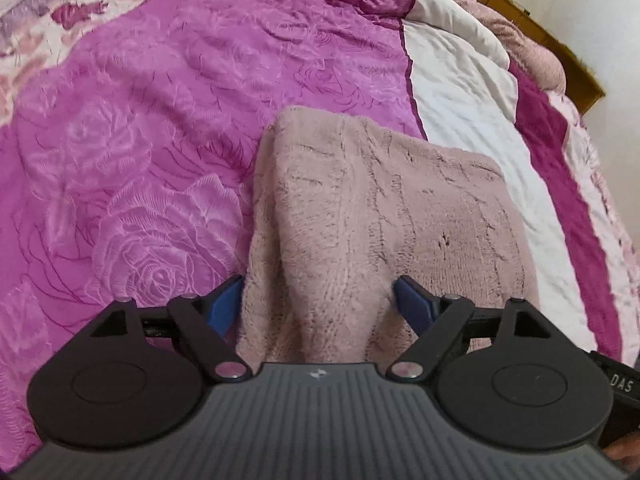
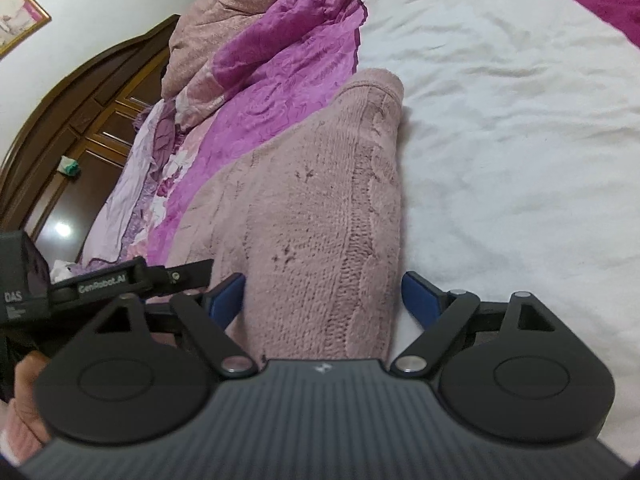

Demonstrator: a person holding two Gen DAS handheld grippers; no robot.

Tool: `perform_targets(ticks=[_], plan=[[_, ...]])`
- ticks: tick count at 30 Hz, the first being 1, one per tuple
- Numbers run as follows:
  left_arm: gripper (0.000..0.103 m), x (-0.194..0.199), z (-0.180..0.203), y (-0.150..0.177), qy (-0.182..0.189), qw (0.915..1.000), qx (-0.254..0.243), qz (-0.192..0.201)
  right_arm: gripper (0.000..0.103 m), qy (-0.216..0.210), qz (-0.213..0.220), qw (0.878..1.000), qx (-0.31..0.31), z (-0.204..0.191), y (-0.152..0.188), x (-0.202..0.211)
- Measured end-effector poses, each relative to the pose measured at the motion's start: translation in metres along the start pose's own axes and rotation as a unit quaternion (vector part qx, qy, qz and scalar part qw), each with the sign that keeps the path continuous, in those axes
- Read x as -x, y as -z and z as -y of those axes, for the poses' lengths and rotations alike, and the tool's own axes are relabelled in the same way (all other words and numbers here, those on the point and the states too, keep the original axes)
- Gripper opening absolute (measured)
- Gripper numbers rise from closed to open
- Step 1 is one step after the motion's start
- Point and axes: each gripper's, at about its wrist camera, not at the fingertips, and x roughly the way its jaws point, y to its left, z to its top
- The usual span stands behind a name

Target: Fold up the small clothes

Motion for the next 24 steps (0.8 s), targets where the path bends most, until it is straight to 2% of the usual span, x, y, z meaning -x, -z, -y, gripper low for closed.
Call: perform_targets(ticks=[10,24], plan=[[0.087,-0.006,-0.006,0.002,0.025,0.9997,0.002,-0.003,0.091,-0.023,-0.006,1.0,-0.02,0.009,-0.003,-0.01],[0.088,-0.011,-0.007,0.004,0.037,0.9993,0.002,-0.001,0.091,-0.045,-0.01,0.999,-0.026,0.012,-0.005,-0.016]])
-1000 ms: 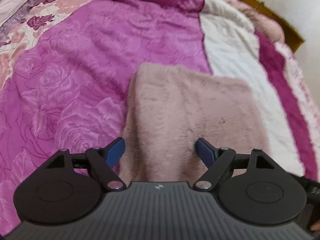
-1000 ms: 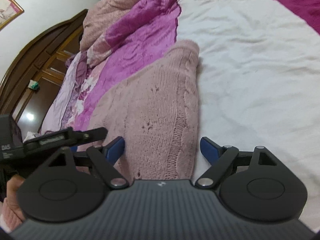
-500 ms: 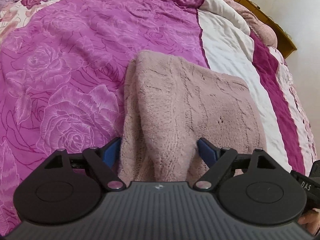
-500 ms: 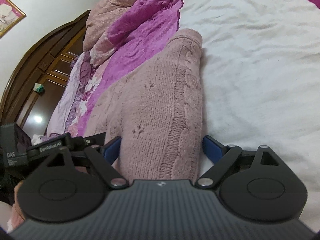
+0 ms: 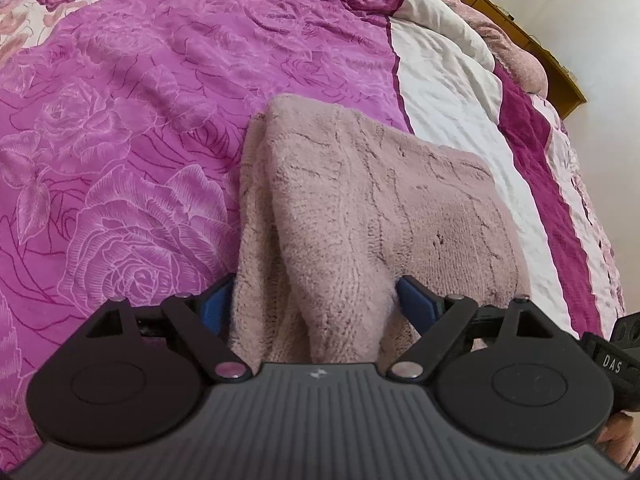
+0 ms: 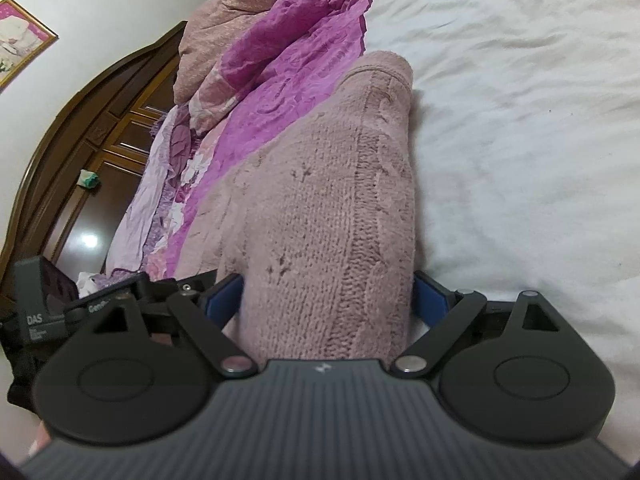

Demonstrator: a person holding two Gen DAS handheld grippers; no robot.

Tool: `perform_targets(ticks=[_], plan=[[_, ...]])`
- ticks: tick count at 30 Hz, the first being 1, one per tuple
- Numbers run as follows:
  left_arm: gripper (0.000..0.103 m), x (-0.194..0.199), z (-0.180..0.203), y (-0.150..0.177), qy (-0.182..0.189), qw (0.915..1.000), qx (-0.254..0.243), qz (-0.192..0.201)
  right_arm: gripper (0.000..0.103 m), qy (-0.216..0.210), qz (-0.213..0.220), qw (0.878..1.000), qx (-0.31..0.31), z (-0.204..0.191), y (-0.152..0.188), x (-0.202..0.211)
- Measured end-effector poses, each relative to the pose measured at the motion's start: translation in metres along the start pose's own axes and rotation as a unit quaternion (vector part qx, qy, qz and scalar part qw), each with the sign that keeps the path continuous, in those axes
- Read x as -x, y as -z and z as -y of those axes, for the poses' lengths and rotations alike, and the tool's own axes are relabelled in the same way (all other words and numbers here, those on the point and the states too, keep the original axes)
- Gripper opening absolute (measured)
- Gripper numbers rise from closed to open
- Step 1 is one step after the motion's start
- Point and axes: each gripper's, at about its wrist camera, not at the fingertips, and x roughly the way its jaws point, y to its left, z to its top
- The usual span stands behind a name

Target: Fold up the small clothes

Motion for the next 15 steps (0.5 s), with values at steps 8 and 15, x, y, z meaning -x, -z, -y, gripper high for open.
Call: perform_targets(ticks=[8,15], plan=[[0.089,-0.0034,-0.0013,-0.0016,0.015,0.9997,-0.006,-0.016,0.091,-0.008,0.005,1.0,0.014,-0.0001,0.0021,0.0003],[0.089,-0.0036,0.0012,0.0043,0.031,0.9993,-0.019,0.001,0.089,-0.028,0.027,0.999,0.003,0.0013,0.0042,-0.0023]])
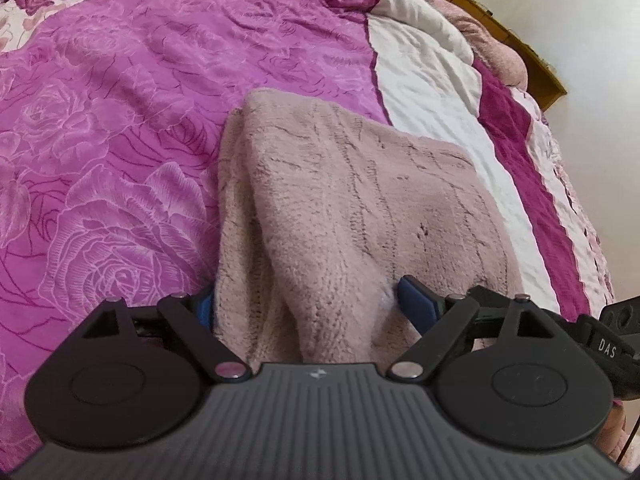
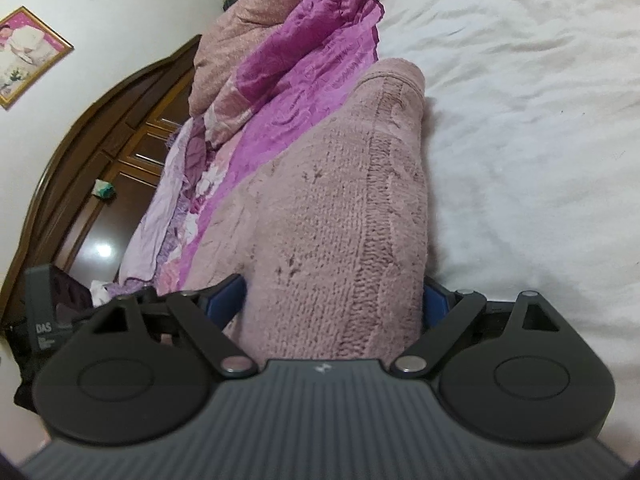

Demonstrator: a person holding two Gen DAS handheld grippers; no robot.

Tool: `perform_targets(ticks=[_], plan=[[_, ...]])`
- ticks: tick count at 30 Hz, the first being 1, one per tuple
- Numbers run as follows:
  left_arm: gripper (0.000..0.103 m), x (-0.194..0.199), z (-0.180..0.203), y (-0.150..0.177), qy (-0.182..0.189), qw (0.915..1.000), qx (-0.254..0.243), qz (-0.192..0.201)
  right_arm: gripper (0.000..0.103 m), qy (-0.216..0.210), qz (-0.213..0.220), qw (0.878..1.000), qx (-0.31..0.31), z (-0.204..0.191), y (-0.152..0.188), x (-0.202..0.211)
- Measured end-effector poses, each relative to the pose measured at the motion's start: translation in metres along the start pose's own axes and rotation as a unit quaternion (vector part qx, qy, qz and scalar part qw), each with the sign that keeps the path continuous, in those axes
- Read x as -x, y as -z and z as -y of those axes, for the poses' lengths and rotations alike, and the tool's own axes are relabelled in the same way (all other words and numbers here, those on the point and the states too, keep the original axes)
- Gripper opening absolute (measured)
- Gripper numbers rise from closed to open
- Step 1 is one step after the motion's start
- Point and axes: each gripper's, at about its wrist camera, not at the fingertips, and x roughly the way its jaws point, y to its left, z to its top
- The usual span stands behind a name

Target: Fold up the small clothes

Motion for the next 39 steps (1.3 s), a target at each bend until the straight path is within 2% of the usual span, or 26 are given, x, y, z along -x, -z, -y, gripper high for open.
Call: perform_targets(ticks=[3,5,8,10,14,21,25,27,31,39], plan=[[0.081,0.002,0.003,0.003,0.0,1.0,-0.002,0.007,0.075,-0.009,0.003,1.0,-0.005,-0.001,0.0,-0.001],[0.072,0.005,0.006,0.004,-0.002,0.9999,-0.006,0.013,0.062,-0.026,0.004,0.999,-0.02,0.001,-0.004,0.0],[0.063,0.011,0.008,0.006,0.002,0.9997,-0.007,0.024,0.055,-0.029,0.011,1.0,-0.007,-0.005,-0.011,0.005],[0.062,0.014,0.01,0.006,0.007,0.9996,-0.001,0.027,0.052,-0.035,0.015,0.999,0.004,-0.013,-0.018,0.011],[0.059,0.02,0.021,0.006,0.025,0.9992,0.012,0.028,0.051,-0.049,0.01,0.999,0.004,-0.023,-0.034,0.022],[0.058,0.014,0.053,0.02,0.08,0.9959,0.042,0.003,0.051,-0.033,0.01,0.999,-0.008,-0.016,-0.053,0.059],[0.058,0.007,0.082,0.037,0.098,0.9945,0.023,-0.029,0.051,-0.011,0.004,1.0,-0.015,0.002,-0.051,0.092],[0.058,0.005,0.097,0.044,0.094,0.9944,-0.004,-0.047,0.051,0.002,0.003,1.0,-0.03,0.015,-0.05,0.103],[0.058,0.003,0.116,0.048,0.061,0.9942,-0.057,-0.068,0.051,0.039,-0.001,0.998,-0.042,0.041,-0.037,0.114],[0.059,-0.001,0.11,0.052,0.033,0.9954,-0.053,-0.073,0.051,0.062,0.0,0.998,-0.027,0.051,0.0,0.111]])
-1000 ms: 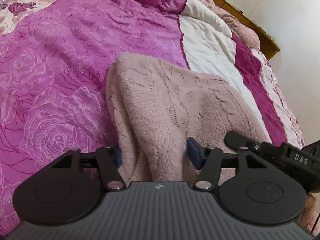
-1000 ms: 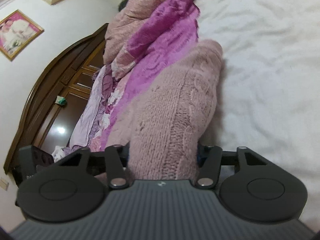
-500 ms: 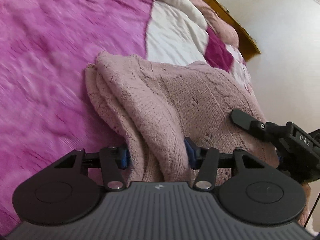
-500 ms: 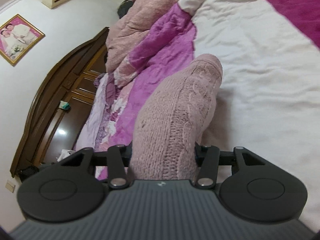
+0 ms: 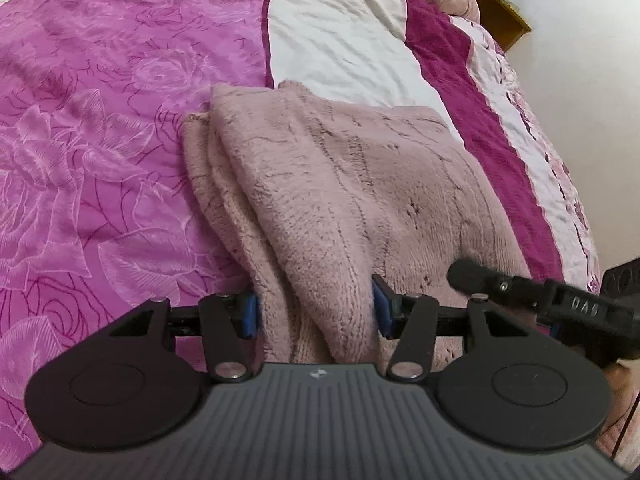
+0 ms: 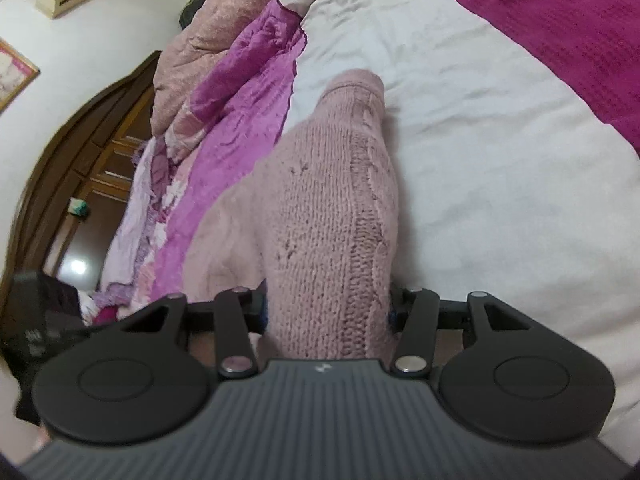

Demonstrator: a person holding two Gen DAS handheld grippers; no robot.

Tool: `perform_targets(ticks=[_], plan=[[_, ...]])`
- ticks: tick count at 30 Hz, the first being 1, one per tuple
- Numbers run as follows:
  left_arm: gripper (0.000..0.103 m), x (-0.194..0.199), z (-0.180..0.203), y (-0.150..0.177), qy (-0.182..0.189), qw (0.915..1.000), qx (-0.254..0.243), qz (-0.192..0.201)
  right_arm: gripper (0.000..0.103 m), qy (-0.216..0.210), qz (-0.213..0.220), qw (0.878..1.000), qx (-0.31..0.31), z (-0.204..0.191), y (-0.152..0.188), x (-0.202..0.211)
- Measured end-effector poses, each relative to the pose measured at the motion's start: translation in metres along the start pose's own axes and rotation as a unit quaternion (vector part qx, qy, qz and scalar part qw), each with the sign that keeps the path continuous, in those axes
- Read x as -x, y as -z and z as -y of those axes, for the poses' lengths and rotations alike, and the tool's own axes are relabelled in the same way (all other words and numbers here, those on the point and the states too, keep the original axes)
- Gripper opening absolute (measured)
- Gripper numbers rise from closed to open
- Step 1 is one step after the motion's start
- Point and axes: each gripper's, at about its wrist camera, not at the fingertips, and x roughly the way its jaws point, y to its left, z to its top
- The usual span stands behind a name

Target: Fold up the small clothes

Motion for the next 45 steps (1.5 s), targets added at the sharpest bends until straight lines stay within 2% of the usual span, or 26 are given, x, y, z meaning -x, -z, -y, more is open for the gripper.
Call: perform_targets(ticks=[4,9,12,16,19,21,23,26,30,32,35,37,40,45], plan=[[0.059,0.011,0.003,0.002,-0.016,0.9997,-0.018,0.0,0.057,0.008,-0.004,1.0,0.018,-0.003,-0.003,0.004],[0.059,0.036,0.015,0.017,-0.083,0.9933,-0.079,0.019,0.058,0.025,0.007,0.998,0.06,-0.011,-0.003,0.025],[0.059,0.039,0.008,0.023,-0.089,0.9936,-0.066,0.021,0.058,0.033,0.025,0.996,0.074,-0.011,0.001,0.037],[0.06,0.038,0.002,0.026,-0.093,0.9945,-0.041,0.026,0.052,0.016,0.049,0.997,0.049,-0.001,0.004,0.05],[0.06,0.035,0.01,0.029,-0.11,0.9919,-0.052,0.039,0.051,0.033,0.049,0.995,0.076,-0.001,0.01,0.047],[0.065,0.029,0.016,0.032,-0.129,0.9889,-0.056,0.047,0.052,0.05,0.036,0.993,0.099,0.0,0.015,0.035],[0.065,0.027,0.021,0.035,-0.142,0.9873,-0.047,0.054,0.055,0.052,0.029,0.994,0.087,0.004,0.02,0.025],[0.065,0.033,0.029,0.041,-0.158,0.9841,-0.041,0.07,0.057,0.058,0.044,0.992,0.1,-0.005,0.022,0.03],[0.068,0.043,0.039,0.053,-0.167,0.9816,-0.033,0.086,0.058,0.06,0.05,0.992,0.099,-0.008,0.024,0.039],[0.077,0.046,0.042,0.061,-0.167,0.9816,-0.021,0.091,0.06,0.061,0.052,0.992,0.093,-0.009,0.026,0.044],[0.086,0.048,0.046,0.077,-0.159,0.9824,-0.003,0.097,0.067,0.067,0.062,0.991,0.1,-0.015,0.031,0.054],[0.09,0.045,0.048,0.086,-0.158,0.9835,0.003,0.088,0.068,0.076,0.066,0.989,0.109,-0.02,0.036,0.058],[0.091,0.04,0.051,0.098,-0.151,0.9849,0.006,0.084,0.075,0.094,0.067,0.986,0.121,-0.026,0.047,0.063],[0.093,0.029,0.054,0.107,-0.163,0.9842,0.006,0.069,0.075,0.131,0.041,0.982,0.13,-0.03,0.066,0.061]])
